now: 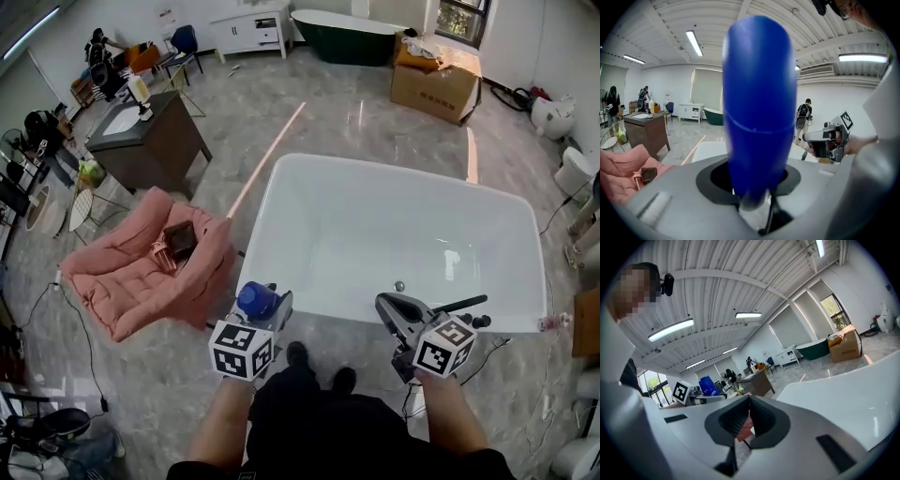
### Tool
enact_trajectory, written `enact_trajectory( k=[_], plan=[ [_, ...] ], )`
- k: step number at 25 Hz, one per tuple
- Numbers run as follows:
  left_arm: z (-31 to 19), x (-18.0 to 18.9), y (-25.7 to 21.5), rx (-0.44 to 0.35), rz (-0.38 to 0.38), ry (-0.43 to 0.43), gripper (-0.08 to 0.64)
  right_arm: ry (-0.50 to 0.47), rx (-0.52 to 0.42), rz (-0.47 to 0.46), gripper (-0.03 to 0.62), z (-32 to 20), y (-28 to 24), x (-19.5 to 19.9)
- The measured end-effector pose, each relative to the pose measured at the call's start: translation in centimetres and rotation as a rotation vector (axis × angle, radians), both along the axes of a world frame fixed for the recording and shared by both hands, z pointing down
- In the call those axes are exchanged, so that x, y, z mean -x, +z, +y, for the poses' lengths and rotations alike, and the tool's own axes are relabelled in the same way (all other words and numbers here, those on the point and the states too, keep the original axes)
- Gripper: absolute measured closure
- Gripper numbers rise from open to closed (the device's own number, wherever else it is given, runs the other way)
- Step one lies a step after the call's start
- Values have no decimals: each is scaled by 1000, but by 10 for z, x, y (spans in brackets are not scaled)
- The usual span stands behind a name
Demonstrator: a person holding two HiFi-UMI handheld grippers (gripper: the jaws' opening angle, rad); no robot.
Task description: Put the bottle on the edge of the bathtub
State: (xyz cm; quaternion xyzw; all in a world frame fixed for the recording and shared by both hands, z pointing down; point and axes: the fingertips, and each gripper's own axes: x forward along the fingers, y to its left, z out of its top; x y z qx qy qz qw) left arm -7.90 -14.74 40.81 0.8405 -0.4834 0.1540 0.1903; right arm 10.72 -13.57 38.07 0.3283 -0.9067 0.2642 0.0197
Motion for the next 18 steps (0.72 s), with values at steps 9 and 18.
enact_trajectory(
  k=[9, 18],
  plan=[
    [-36, -2, 29, 32, -23, 53, 414, -8, 70, 28, 580, -29, 32, 22],
    [-61, -12, 68, 78, -22, 96, 413, -31, 162, 71, 580, -39, 76, 46]
  ],
)
